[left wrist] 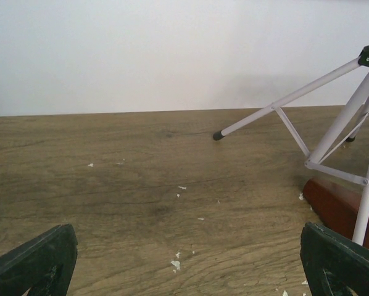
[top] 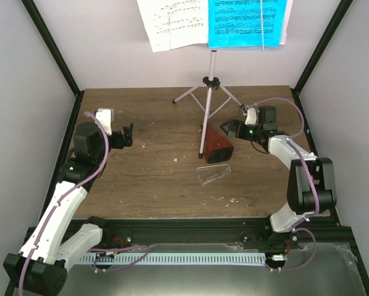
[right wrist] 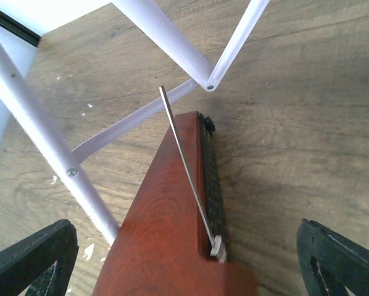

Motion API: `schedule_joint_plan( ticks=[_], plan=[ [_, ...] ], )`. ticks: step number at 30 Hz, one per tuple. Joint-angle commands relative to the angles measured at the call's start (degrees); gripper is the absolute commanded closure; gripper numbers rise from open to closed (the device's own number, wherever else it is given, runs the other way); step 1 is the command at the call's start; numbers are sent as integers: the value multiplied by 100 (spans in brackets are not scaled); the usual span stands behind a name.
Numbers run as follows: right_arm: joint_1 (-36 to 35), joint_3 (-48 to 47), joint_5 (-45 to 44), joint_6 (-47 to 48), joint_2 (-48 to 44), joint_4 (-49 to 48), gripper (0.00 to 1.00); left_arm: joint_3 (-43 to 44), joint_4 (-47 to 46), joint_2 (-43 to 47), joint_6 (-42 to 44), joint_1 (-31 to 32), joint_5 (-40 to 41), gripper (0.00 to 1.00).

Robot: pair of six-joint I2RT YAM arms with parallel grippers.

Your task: Pack up the instrument practice props

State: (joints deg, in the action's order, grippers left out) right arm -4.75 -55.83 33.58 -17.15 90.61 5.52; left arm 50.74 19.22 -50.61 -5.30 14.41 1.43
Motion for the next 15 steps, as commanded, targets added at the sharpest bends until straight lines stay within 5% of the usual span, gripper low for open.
schedule_joint_plan(
  ticks=[1,7,15],
  plan=[
    [-425,-374,-1013,237,279,-292,4,-69,-125,-56,29,80,-1,0],
    [-774,-555,-2212,355,795,-711,12,-72,-121,-72,42,178,-9,0],
    [-1037,-1071,-2351,1015,1463,-821,55,-49,-76,-190,92,495,147,0]
  ],
)
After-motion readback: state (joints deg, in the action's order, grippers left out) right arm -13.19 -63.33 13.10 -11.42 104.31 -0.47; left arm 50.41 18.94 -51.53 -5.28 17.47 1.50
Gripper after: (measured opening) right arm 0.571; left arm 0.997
